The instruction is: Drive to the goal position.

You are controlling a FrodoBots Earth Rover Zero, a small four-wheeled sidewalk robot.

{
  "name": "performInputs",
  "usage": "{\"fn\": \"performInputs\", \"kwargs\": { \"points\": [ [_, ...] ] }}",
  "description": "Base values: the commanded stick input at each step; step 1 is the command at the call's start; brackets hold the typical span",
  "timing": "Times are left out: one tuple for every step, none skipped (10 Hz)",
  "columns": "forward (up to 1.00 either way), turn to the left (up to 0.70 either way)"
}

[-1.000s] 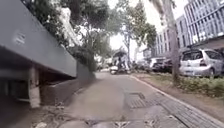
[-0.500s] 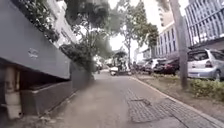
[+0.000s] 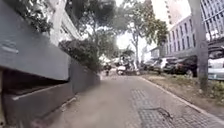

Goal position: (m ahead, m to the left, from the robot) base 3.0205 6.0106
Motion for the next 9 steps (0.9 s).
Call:
{"fn": "performInputs", "kwargs": {
  "points": [
    [0.7,0.05],
    [0.7,0.14],
    [0.7,0.14],
    [0.7,0.14],
    [0.7,0.03],
    [0.7,0.0],
    [0.7,0.0],
    [0.7,0.0],
    [0.7,0.0]
  ]
}}
